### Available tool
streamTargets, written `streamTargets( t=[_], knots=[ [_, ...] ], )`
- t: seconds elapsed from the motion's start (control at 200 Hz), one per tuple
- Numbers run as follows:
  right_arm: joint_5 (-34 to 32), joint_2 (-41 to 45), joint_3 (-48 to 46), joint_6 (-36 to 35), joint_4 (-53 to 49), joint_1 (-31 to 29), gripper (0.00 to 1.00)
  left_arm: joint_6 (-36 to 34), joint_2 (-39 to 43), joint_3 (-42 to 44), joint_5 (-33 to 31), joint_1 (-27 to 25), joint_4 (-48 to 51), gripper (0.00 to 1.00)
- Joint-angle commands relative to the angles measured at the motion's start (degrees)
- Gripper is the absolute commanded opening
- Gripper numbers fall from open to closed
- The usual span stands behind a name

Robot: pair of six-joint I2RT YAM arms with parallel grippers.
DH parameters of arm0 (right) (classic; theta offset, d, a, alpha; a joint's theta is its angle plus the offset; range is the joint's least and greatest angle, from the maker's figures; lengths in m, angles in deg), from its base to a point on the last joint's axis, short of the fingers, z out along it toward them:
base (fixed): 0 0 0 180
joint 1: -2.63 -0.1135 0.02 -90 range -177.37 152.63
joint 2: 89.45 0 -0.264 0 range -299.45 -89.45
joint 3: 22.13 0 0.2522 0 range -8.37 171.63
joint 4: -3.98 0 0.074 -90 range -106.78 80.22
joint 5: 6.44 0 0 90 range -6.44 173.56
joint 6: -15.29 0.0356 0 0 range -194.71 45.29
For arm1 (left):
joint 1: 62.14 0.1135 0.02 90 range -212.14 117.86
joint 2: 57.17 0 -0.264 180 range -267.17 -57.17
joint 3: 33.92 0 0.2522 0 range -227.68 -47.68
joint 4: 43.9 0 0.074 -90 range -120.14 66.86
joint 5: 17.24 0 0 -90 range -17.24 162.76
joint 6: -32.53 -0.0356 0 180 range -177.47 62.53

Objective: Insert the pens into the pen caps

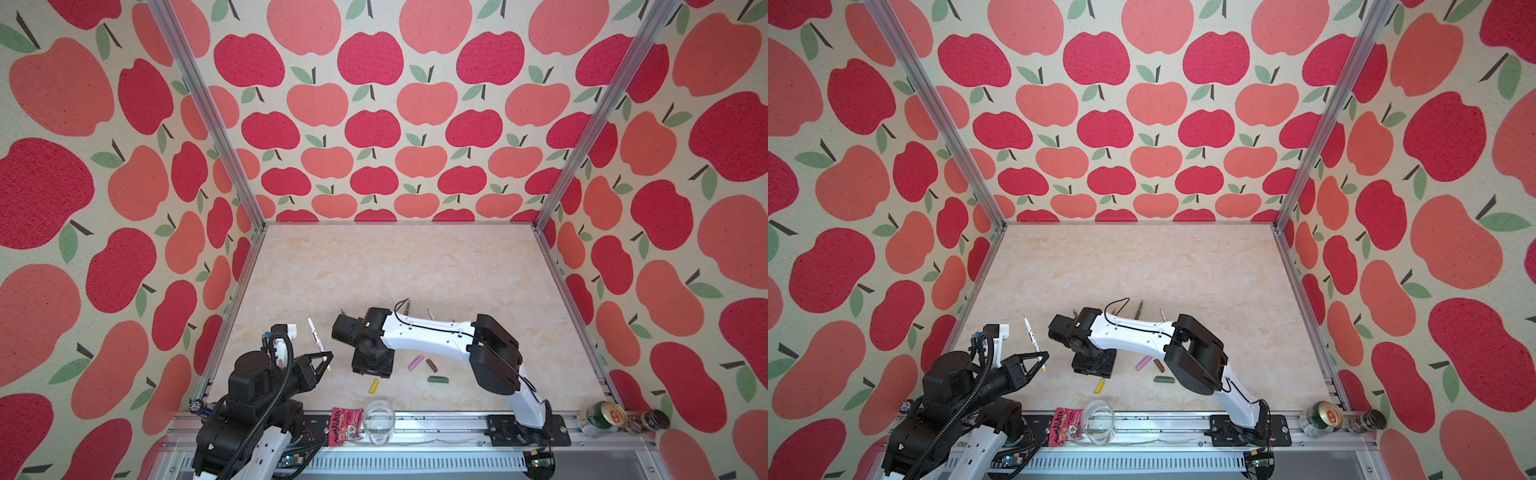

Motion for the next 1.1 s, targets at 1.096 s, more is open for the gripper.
streamTargets(
  t=[1.096],
  knots=[
    [10.0, -2.8, -8.6, 5.9, 8.0, 1.0, 0.32, -0.6, 1.3, 0.9, -0.5, -0.4, 0.4, 0.00]
  ],
)
